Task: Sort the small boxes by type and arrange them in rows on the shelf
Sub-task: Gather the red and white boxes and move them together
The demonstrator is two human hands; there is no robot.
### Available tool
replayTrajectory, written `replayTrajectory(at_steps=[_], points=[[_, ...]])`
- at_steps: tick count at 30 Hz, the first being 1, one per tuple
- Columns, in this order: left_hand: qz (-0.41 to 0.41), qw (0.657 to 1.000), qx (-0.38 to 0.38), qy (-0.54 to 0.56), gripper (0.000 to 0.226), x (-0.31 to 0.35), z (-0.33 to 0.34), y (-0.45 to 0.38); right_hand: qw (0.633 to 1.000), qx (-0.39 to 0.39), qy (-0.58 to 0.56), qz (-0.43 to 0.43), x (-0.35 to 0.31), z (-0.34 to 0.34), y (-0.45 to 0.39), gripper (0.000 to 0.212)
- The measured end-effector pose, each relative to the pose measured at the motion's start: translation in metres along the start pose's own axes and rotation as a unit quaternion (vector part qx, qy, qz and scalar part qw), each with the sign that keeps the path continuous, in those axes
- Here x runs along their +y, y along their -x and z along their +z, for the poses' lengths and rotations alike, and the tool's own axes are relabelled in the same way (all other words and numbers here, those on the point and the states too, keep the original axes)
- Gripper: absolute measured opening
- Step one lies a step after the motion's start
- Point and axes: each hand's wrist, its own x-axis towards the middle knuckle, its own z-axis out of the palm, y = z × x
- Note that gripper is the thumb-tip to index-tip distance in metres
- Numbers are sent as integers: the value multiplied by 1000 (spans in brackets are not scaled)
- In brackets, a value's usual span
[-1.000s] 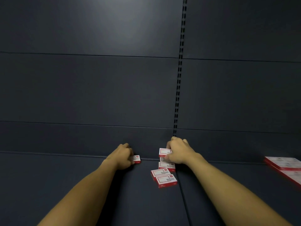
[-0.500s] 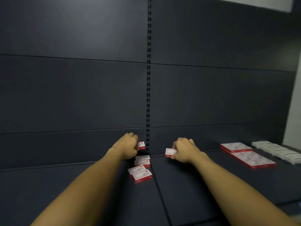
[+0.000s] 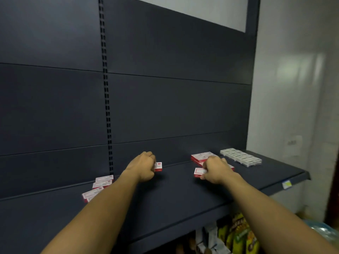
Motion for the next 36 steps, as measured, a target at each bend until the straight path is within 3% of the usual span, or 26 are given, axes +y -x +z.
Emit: replayTrajectory(at_steps=[10, 19, 26, 36], points=[[-4, 1000, -12, 4, 35, 126, 13, -20, 999, 20, 21, 38, 115, -11, 66, 41], [10, 1000, 7, -2, 38, 204, 29, -31, 998, 25, 23, 48, 190, -8, 93, 33], [39, 999, 24, -18, 43, 229, 47, -52, 998, 16, 10, 53, 220, 10, 81, 47], [4, 1000, 12, -3, 42, 214, 83, -118, 999, 29, -16, 22, 243, 39, 8, 43]])
